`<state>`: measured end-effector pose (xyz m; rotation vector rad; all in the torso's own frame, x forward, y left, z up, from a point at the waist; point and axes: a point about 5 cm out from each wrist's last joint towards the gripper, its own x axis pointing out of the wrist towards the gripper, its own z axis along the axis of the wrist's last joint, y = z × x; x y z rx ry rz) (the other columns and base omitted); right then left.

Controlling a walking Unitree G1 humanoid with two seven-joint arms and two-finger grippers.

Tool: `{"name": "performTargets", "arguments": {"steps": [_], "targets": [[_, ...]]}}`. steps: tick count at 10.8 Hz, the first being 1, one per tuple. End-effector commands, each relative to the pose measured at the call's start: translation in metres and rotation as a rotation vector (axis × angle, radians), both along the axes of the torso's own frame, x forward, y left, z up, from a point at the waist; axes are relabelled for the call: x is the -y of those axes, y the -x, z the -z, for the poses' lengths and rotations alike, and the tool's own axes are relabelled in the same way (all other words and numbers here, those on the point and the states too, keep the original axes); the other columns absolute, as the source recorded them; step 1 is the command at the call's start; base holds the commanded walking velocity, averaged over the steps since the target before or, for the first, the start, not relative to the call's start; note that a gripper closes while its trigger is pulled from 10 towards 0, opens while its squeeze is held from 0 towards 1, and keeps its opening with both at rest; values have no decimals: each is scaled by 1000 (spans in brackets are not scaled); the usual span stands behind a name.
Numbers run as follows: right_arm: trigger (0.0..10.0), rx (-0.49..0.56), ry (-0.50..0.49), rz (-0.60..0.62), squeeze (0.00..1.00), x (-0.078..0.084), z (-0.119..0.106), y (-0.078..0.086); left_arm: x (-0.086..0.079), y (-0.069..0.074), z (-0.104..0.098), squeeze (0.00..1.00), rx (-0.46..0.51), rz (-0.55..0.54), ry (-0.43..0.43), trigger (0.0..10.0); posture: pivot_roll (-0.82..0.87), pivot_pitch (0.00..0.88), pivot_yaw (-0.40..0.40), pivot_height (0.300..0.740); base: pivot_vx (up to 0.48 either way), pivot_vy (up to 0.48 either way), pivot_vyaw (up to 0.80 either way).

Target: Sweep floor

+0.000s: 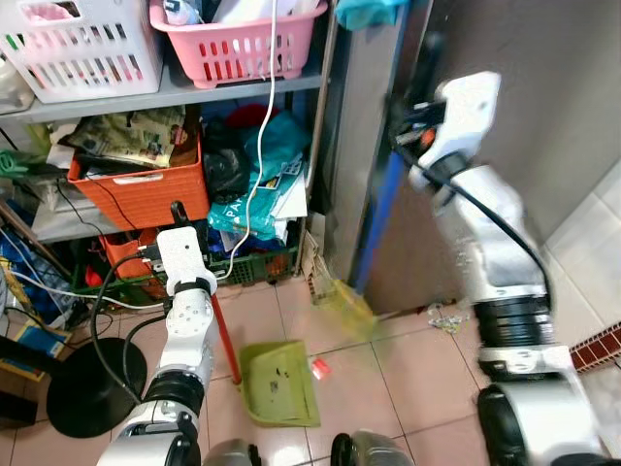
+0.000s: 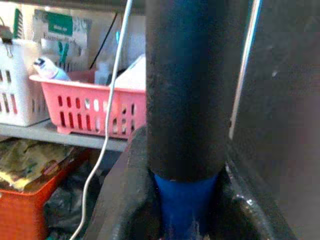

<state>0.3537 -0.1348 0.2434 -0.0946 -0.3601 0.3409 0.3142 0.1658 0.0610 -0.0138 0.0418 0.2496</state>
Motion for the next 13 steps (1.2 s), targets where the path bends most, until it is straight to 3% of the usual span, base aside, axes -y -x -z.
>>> {"name": "performTargets", "arguments": {"steps": [1, 2, 3, 4, 7, 11, 13], "targets": [[10000, 57, 42, 3, 0, 0, -5, 2, 1, 1, -5, 0, 16, 18, -26, 10000, -131, 76, 6, 740, 0, 0, 0], [10000, 48, 62, 13, 0, 2, 2, 2, 0, 2, -7, 0, 28, 16, -27, 10000, -120, 78, 6, 740, 0, 0, 0], [10000, 16, 115, 70, 0, 7, 28, 5, -3, 9, -12, 0, 41, -2, -55, 10000, -114, 78, 5, 740, 0, 0, 0], [10000, 1, 132, 83, 0, 8, 39, 7, -6, 13, -14, 0, 42, -14, -64, 10000, -114, 78, 5, 740, 0, 0, 0], [10000, -67, 125, 108, 0, 9, 71, 14, -15, 23, -20, 0, 46, -23, -109, 10000, -98, 78, 3, 740, 0, 0, 0], [10000, -200, 24, 208, 0, 17, 101, 19, -15, 20, 0, 0, -20, -7, -109, 10000, -119, 76, -1, 740, 0, 0, 0], [10000, -292, -97, 249, 0, 18, 110, 19, -7, 13, 4, 0, -40, 12, -93, 10000, -127, 77, -2, 740, 0, 0, 0]]}}
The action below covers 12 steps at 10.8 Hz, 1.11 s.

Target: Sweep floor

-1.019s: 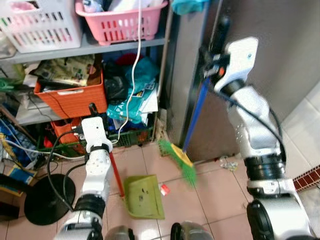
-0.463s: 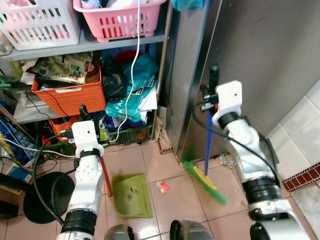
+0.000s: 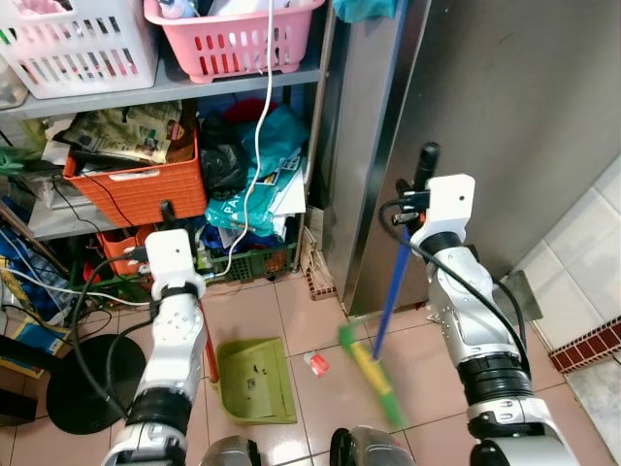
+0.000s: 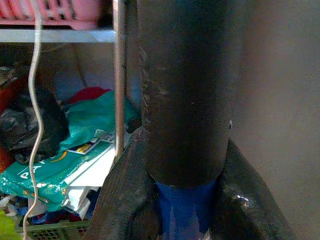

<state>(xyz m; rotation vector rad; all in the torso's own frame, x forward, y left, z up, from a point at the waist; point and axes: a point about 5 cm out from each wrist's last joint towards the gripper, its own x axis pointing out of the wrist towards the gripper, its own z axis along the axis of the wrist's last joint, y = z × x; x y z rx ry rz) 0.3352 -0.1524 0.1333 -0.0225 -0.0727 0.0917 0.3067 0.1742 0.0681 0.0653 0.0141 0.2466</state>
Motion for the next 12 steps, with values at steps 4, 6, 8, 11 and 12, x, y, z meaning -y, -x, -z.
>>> {"name": "performTargets", "arguments": {"steps": [4, 6, 8, 11, 12], "targets": [[10000, -56, -203, 11, 0, 0, -12, -7, 1, 3, 13, 0, -51, 8, -6, 10000, -136, 81, -2, 740, 0, 0, 0], [10000, -57, -263, -3, 0, -1, -20, -9, 2, 2, 14, 0, -48, 12, -6, 10000, -137, 81, -2, 740, 0, 0, 0], [10000, -66, -413, -28, 0, -2, -34, -13, 2, 2, 15, 0, -47, 14, -7, 10000, -136, 83, 1, 740, 0, 0, 0], [10000, -68, -499, -28, 0, 4, -47, -19, 3, 1, 15, 0, -43, 18, -10, 10000, -136, 83, 1, 740, 0, 0, 0], [10000, -25, -465, -44, 0, 6, -56, -20, 3, 2, 15, 0, -43, 17, -10, 10000, -136, 83, 1, 740, 0, 0, 0]]}}
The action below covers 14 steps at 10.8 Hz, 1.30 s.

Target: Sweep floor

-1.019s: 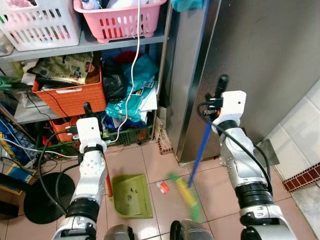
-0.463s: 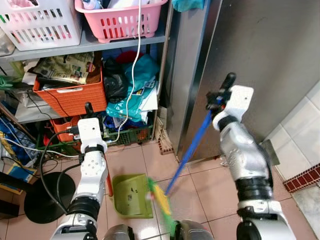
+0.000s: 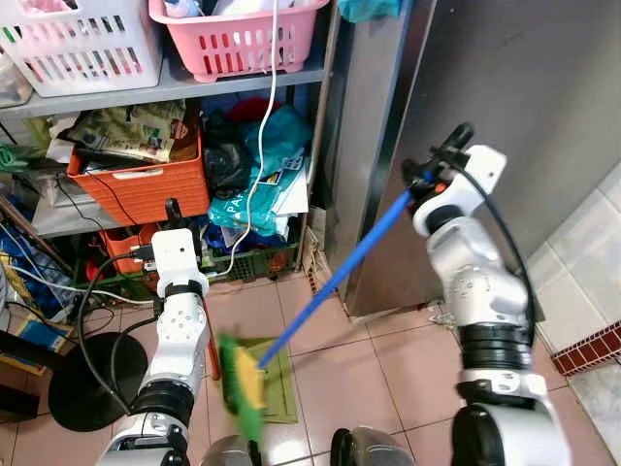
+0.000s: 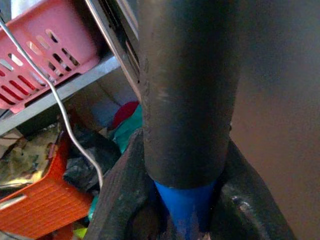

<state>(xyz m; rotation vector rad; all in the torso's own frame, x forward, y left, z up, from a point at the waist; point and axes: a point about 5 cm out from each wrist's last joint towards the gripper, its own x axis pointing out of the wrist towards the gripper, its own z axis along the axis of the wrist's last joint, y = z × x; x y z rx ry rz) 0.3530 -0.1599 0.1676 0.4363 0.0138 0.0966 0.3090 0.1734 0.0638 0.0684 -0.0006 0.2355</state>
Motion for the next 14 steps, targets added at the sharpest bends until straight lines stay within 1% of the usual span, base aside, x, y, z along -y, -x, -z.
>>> {"name": "performTargets", "arguments": {"steps": [1, 3, 4, 6, 8, 10, 12, 13, 14], "targets": [[10000, 121, 27, -11, 0, -2, -28, -2, 2, 4, 11, 0, -57, 5, -5, 10000, -134, 84, 3, 740, 0, 0, 0], [10000, 225, 163, -40, 0, -2, -42, 1, 3, 5, 11, 0, -54, 10, -6, 10000, -132, 81, 5, 740, 0, 0, 0], [10000, 226, 203, -47, 0, 0, -39, 3, 4, 6, 11, 0, -52, 15, -5, 10000, -128, 75, 4, 740, 0, 0, 0], [10000, 194, 292, -45, 0, 2, -18, 8, 7, 9, 13, 0, -57, 31, 0, 10000, -115, 58, 5, 740, 0, 0, 0], [10000, 156, 476, 57, 0, 10, 7, 14, 11, 10, 12, 0, -49, 47, 9, 10000, -109, 37, 12, 740, 0, 0, 0], [10000, 37, 499, 136, 0, 22, 46, 25, 15, 13, 13, 0, -63, 67, 42, 10000, -101, 6, 25, 740, 0, 0, 0], [10000, 3, 487, 185, 0, 26, 60, 27, 16, 15, 12, 0, -63, 88, 59, 10000, -95, 0, 42, 740, 0, 0, 0], [10000, -18, 487, 199, 0, 27, 65, 27, 17, 13, 8, 0, -51, 118, 70, 10000, -84, 0, 42, 740, 0, 0, 0], [10000, -30, 480, 198, 0, 27, 70, 27, 18, 11, 5, 0, -49, 130, 68, 10000, -72, 0, 40, 740, 0, 0, -800]]}}
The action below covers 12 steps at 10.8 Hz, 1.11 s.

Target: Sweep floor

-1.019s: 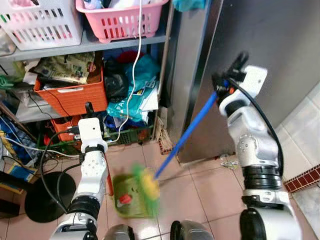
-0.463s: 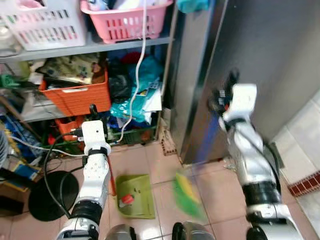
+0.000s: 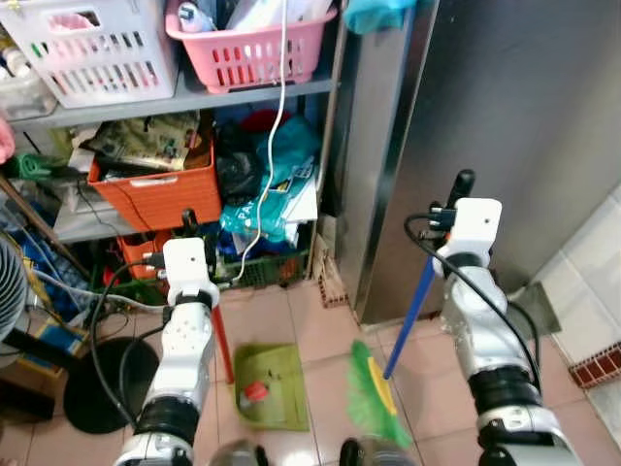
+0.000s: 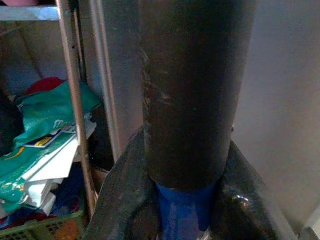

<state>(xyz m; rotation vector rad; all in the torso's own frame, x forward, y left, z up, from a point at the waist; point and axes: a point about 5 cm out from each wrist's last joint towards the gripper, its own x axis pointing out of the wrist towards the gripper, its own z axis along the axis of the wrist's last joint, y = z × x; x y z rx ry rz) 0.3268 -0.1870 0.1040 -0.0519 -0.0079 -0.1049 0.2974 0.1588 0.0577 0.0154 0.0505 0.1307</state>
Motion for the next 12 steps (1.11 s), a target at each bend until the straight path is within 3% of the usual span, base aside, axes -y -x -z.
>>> {"name": "performTargets", "arguments": {"steps": [1, 6, 12], "targets": [[10000, -35, -18, 3, 0, -1, 8, 0, 4, -1, -2, 0, -3, 30, 8, 10000, -68, 0, 41, 740, 0, 0, -800], [10000, -27, -20, 20, 0, -4, 12, -1, 20, -2, -17, 0, 31, 157, 46, 10000, -63, 0, 52, 740, 0, 0, -800], [10000, -46, -15, 73, 0, 7, 16, -1, 26, -3, -18, 0, 15, 174, 88, 10000, -72, 0, 53, 740, 0, 0, -800]]}}
